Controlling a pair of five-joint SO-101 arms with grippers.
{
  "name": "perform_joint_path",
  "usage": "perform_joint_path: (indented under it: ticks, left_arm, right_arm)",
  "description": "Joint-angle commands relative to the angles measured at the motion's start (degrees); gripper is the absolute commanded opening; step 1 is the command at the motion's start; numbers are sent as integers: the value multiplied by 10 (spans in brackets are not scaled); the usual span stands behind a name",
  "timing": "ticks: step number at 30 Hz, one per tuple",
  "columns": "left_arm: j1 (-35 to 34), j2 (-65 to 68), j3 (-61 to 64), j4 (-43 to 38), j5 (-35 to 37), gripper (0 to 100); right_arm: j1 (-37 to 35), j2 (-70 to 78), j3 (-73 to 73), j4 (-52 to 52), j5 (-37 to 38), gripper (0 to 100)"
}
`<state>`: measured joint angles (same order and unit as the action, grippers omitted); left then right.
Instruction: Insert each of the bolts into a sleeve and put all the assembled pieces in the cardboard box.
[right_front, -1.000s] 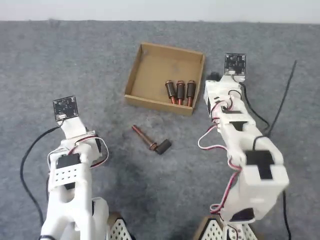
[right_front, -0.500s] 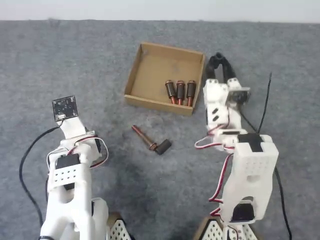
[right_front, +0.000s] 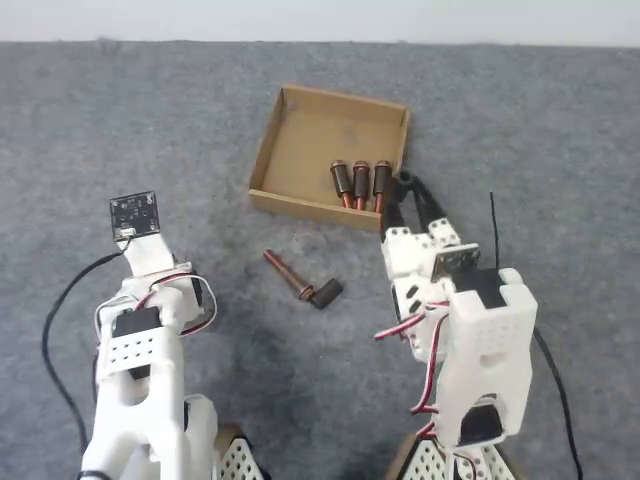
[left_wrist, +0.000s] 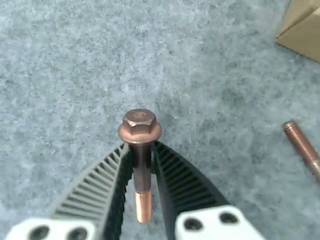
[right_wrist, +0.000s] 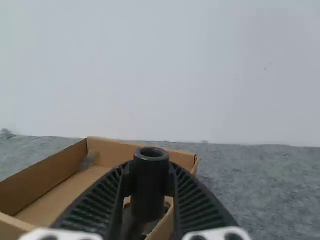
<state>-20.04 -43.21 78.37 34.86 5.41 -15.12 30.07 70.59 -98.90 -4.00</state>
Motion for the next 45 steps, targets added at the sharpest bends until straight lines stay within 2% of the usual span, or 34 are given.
perform_joint_path:
  ticks: [1,8,15,24,33,36,45]
  left_arm:
    - [-3,-25,-5,-20,-7,11]
    - [-3,-25,-5,-20,-7,11]
    - [-3,-25,-5,-20,-7,11]
    - [-3,-25,-5,-20,-7,11]
    - [-1,-27,-8,-55,-3,11]
    - [22,-27,-16,-78,-3,11]
    - [94,-28,-88,-77,-3,12]
  right_arm:
    - [-22,-86,55,-18,8,9]
    - [-97,-200,182,-18,8,9]
    - [-207,-291,258,-16,8,10]
    - [-248,-296,257,-12,8,9]
    - [-298,-296,257,62,8,7]
    - [-298,-296,256,87,7,7]
    - [-292,-296,256,98,7,7]
